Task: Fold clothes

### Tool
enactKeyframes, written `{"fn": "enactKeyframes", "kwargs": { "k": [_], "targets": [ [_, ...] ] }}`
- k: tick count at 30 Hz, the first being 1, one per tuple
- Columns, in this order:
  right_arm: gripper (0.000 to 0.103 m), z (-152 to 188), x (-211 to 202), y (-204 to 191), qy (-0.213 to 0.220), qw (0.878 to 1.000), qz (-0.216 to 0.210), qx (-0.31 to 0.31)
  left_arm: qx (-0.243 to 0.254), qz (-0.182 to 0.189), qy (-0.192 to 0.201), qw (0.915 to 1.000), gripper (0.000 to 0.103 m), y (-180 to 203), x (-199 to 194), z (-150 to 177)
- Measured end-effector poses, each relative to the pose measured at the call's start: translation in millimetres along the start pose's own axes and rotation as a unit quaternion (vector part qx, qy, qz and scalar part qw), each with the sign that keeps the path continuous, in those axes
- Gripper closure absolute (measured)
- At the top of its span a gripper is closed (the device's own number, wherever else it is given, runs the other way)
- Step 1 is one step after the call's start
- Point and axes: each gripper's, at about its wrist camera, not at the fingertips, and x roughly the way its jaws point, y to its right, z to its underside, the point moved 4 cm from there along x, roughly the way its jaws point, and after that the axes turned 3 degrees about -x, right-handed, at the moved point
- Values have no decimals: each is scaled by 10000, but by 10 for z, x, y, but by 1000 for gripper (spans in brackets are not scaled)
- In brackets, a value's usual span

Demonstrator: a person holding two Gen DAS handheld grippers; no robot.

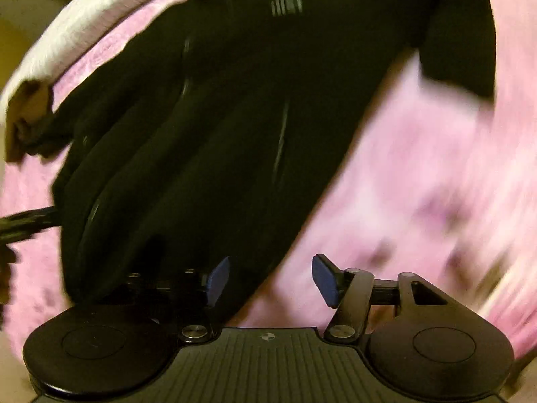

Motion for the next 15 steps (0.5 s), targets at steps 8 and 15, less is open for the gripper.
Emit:
{"fn": "enactKeyframes", "kwargs": {
  "k": [8,15],
  "targets": [
    [45,215,450,-95,443,9970,-360,520,642,-334,96,9973,103,-133,-294,-26],
    [98,9,44,155,5,9996,-217,-181,669,-601,26,9959,103,-58,-1013,138]
  ]
}}
